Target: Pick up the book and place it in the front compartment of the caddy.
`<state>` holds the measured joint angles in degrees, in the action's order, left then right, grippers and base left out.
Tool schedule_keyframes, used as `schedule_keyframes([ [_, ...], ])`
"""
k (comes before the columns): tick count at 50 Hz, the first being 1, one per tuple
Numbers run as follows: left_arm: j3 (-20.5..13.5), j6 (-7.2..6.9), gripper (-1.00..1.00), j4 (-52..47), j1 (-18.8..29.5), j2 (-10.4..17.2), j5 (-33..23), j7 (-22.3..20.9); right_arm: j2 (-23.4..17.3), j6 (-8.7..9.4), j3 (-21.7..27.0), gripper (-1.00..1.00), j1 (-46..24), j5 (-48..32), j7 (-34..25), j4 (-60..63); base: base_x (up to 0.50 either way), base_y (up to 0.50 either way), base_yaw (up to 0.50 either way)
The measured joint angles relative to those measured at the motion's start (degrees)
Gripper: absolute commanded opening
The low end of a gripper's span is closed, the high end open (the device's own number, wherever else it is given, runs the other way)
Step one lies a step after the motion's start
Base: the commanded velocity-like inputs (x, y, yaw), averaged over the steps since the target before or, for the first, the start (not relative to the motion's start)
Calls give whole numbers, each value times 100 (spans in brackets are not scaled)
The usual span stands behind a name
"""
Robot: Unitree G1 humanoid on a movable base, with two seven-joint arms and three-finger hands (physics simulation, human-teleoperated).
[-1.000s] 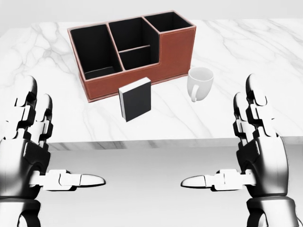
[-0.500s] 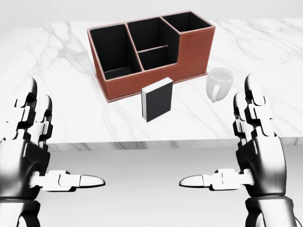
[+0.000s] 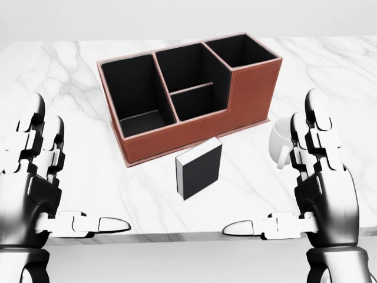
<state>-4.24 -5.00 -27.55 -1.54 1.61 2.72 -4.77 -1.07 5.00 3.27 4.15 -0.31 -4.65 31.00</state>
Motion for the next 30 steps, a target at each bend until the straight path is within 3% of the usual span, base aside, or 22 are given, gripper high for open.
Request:
schedule_keyframes([
  [30, 5, 0, 100, -60, -1, 2, 3, -12, -8, 0, 27, 100, -24, 10, -28, 51, 50, 0, 0],
])
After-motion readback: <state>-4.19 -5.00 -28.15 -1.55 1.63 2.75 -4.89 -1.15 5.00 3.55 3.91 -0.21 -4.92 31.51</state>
